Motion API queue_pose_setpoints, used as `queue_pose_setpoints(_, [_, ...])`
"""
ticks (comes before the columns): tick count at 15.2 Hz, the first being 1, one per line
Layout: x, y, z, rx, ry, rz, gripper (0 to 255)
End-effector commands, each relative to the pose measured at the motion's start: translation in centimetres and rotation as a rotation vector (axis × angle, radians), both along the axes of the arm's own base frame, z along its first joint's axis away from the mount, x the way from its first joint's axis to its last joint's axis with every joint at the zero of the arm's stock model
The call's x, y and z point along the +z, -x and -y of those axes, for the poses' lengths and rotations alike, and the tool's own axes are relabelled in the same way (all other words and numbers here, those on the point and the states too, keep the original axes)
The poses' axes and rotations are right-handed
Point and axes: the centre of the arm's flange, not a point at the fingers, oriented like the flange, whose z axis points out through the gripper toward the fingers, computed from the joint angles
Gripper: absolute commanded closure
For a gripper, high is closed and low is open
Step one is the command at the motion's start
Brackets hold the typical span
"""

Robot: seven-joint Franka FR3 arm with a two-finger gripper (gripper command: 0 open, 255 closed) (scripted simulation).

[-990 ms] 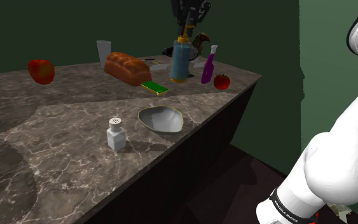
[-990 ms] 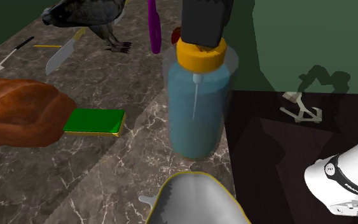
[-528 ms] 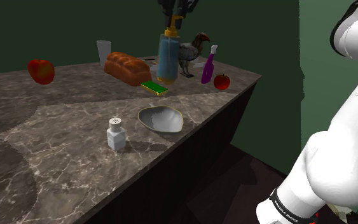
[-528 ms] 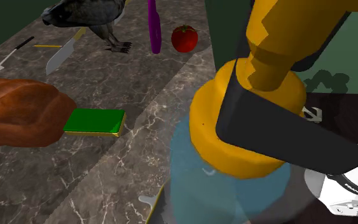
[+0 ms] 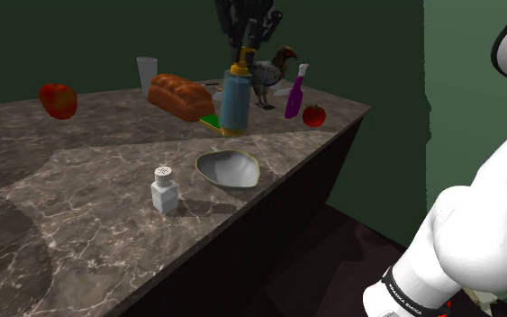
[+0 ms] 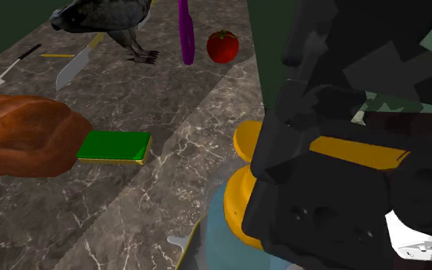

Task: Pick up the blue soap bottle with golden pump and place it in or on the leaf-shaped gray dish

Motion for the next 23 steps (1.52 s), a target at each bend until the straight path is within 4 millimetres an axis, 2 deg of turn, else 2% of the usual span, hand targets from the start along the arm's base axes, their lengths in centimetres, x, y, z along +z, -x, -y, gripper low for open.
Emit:
queue_pose_setpoints(1, [-1.1,0.1,-0.1,0.000,0.000,0.001,255])
queue_pose_setpoints(17, [-9.5,0.1,-0.1,0.000,0.000,0.001,255])
queue_pose_setpoints(23, [-9.7,0.1,-0.1,0.000,0.000,0.001,255])
